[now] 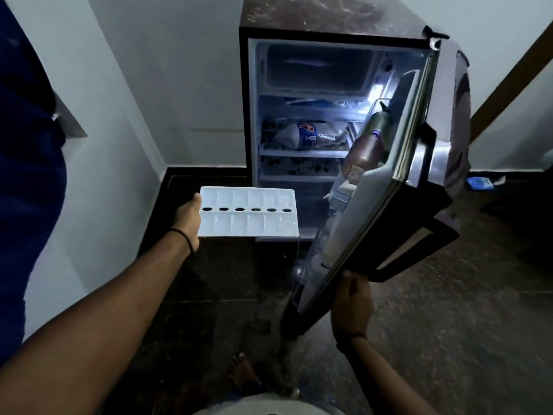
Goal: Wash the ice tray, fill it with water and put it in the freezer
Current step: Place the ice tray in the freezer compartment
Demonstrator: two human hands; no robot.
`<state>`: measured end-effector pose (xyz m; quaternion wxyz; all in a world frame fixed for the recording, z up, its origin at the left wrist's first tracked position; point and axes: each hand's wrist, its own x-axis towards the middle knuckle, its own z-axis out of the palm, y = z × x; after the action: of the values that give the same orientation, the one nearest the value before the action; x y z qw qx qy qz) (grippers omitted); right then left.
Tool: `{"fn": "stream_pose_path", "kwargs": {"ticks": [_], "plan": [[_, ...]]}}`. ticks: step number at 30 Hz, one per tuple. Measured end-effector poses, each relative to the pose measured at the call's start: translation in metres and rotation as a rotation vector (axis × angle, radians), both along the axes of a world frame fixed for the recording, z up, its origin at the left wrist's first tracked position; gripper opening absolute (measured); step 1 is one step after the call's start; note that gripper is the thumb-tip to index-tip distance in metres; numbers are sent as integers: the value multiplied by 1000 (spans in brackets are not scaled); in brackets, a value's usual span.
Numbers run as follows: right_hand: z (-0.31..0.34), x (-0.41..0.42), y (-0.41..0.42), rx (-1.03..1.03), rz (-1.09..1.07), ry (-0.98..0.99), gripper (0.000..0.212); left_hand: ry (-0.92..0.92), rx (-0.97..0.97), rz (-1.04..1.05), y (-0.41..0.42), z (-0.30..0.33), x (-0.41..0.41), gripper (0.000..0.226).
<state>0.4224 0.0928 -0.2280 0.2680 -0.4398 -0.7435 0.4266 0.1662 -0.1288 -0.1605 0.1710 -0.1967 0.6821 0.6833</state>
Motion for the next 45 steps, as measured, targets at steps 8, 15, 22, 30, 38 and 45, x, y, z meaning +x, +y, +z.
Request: {"fn": "stream_pose_path", "kwargs": {"ticks": [8,15,22,30,38,45], "plan": [[54,-95,-23,-584,245,223,21,7,-12,-8,17,0,3,49],[83,-145,-13,-889,117,343,42,1,29,3,31,0,-3,38],[78,-172,6,-920,107,394,34,7,23,-22,46,-2,-28,27],[71,-213,33,-839,-3,428,31,-1,30,-99,77,-6,-73,44],[75,-256,81,-762,-29,462,22,-3,74,-184,124,12,-117,27],[81,-301,129,-730,-22,473,22,14,55,-176,172,28,-159,17]]}}
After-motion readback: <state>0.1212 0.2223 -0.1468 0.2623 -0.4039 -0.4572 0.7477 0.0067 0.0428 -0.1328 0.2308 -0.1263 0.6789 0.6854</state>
